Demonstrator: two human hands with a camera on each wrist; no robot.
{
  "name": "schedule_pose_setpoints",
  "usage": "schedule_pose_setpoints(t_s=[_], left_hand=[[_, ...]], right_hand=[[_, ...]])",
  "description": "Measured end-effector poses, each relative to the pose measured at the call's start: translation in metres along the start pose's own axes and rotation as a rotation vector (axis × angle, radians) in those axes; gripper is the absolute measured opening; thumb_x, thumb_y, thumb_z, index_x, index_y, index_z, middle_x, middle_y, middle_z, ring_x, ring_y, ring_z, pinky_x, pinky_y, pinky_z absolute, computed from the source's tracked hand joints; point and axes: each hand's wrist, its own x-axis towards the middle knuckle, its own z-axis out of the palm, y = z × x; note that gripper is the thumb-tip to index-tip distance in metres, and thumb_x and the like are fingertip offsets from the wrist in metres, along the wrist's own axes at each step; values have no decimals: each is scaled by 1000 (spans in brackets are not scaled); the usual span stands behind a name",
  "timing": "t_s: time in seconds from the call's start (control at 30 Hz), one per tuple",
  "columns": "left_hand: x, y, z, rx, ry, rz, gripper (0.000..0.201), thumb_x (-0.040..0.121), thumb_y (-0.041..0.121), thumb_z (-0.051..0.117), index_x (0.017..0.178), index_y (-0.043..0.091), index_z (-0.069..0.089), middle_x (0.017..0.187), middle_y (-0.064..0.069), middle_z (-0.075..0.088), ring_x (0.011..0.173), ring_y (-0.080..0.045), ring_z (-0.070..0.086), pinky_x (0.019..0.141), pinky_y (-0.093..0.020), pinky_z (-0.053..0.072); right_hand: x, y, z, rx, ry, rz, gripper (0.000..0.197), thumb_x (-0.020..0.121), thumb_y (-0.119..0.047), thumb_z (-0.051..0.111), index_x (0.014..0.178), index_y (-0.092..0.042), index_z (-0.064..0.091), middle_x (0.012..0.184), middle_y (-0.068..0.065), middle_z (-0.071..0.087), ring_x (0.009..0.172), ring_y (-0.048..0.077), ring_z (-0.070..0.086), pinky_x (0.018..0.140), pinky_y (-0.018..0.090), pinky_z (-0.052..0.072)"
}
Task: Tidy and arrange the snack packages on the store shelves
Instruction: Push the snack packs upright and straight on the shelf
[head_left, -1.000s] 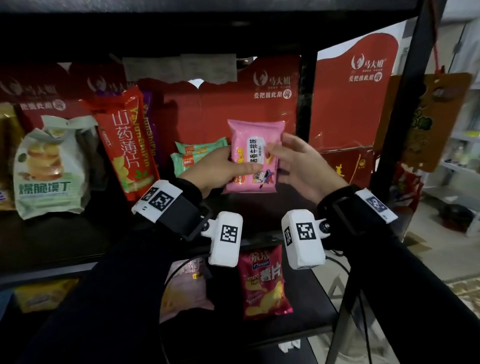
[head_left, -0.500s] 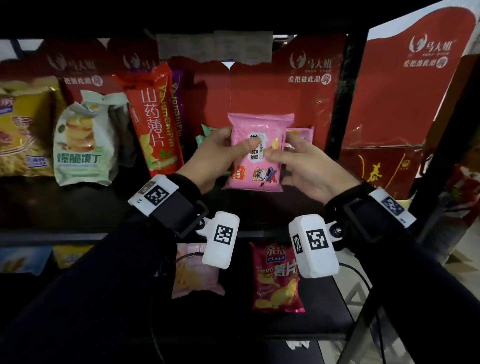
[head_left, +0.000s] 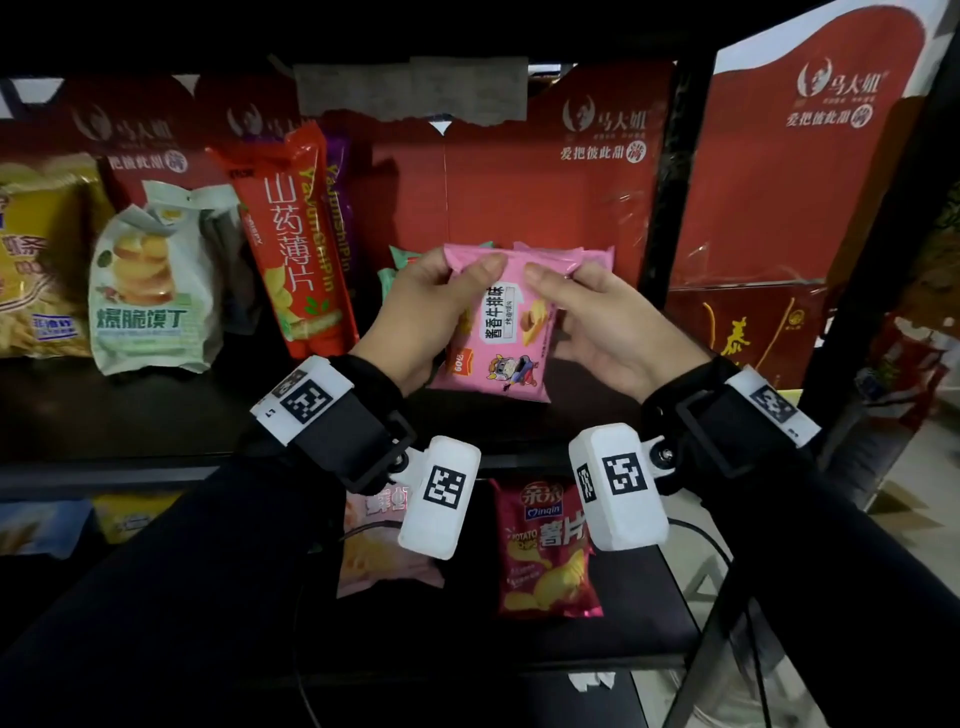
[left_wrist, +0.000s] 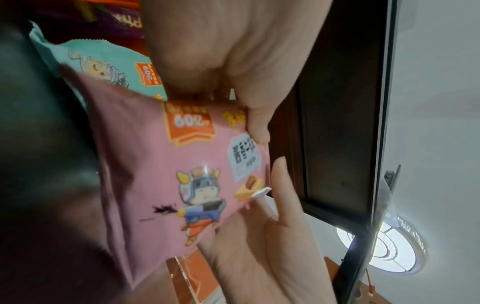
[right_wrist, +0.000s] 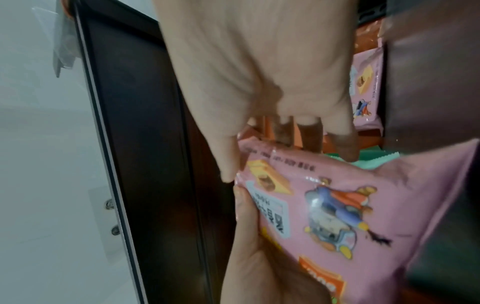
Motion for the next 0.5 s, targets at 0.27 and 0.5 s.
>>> schedule_pose_setpoints(t_s=[0.27,0.5], left_hand=[[-4,17,-16,-43,-132,-267,70,83,61,51,143,28,41,146,-3,45,130,-22,47,103,-52,41],[-7,22,-22,-494,-250,-516,69,87,60,45,135,10,52,133,-17,58,114,-27,62,89,-41,54]], right_hand=[[-7,-7,0,14,151,-427,21,86,3,61,99,-13,64,104,0,66,98,14,64,89,34,54],[-18,6,5,-447,22,-579,34,75,11,68,79,-23,65,131,2,50,125,13,45,108,27,34]])
